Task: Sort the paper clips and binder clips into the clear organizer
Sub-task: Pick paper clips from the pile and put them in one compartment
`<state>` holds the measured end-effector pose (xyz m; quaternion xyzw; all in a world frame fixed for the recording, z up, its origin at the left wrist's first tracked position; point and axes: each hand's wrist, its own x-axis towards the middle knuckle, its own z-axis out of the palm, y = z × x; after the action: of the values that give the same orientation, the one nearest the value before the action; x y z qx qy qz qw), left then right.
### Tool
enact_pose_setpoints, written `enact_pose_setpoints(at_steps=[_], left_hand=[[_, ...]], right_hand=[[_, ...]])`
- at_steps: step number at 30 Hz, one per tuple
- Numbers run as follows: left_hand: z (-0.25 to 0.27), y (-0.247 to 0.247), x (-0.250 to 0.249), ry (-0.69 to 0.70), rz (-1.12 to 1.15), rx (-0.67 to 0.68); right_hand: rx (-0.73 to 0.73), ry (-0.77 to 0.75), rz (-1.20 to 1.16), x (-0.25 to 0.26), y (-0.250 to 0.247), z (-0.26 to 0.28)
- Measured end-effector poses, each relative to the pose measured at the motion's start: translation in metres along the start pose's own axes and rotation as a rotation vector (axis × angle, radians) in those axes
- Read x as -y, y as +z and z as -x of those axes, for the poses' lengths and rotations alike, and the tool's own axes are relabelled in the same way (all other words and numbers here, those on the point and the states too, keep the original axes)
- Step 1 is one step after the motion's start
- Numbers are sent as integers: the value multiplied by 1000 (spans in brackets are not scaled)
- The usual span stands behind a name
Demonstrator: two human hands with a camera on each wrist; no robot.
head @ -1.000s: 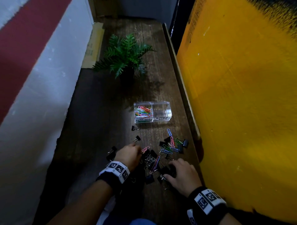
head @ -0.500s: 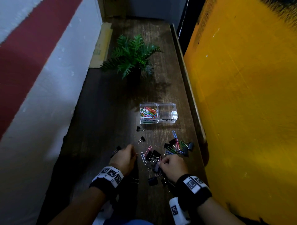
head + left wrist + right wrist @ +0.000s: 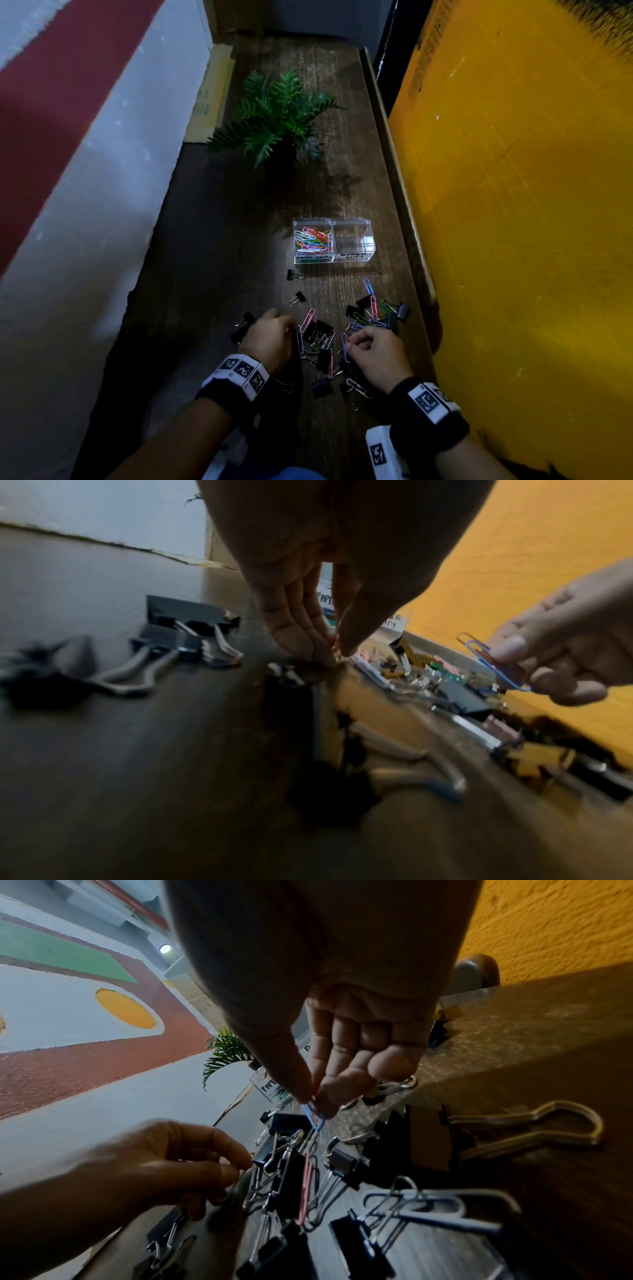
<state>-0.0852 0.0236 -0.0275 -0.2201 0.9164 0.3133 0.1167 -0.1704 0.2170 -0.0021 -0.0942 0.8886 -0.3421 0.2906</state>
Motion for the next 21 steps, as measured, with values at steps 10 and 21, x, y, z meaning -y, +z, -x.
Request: enact_pose_setpoints(at_steps=[10,21], left_hand=[[-2,-20,-1,-28,30,-62],[-99,-105,-55,239,-138,-278]], right_hand=[[41,-36,-34,1,-6,3],[90,-59,-97,9,-13,3]])
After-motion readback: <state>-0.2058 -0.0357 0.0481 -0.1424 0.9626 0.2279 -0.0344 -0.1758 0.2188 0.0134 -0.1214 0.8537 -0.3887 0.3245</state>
